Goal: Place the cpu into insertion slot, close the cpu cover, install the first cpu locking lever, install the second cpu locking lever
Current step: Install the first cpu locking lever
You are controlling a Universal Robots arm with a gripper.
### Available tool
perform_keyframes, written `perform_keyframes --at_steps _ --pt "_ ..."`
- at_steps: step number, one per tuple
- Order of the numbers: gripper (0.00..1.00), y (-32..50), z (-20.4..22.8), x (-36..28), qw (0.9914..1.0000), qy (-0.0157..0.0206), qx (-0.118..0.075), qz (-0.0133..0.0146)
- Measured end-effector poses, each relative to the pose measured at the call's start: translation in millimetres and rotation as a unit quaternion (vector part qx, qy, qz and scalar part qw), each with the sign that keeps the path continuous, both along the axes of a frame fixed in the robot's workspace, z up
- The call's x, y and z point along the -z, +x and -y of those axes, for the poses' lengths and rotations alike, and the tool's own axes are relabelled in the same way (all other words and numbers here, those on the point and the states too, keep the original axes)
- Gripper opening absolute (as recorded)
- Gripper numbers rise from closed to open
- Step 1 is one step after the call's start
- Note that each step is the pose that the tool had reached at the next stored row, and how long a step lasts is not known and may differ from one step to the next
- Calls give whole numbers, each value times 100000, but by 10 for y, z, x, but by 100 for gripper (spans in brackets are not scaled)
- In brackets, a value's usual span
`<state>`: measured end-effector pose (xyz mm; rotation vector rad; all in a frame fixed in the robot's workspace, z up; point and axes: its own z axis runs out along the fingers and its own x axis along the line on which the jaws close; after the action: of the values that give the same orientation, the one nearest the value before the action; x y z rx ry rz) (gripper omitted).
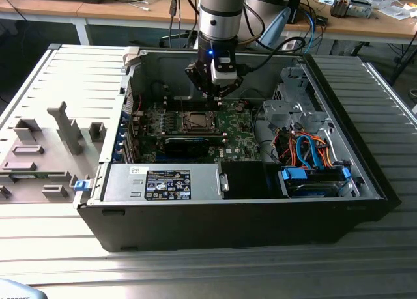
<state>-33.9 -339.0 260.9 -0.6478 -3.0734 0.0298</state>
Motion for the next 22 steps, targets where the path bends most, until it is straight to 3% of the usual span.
perform_keyframes --at_steps 22 --pt "11 0 0 0 99972 -1 -2361 3"
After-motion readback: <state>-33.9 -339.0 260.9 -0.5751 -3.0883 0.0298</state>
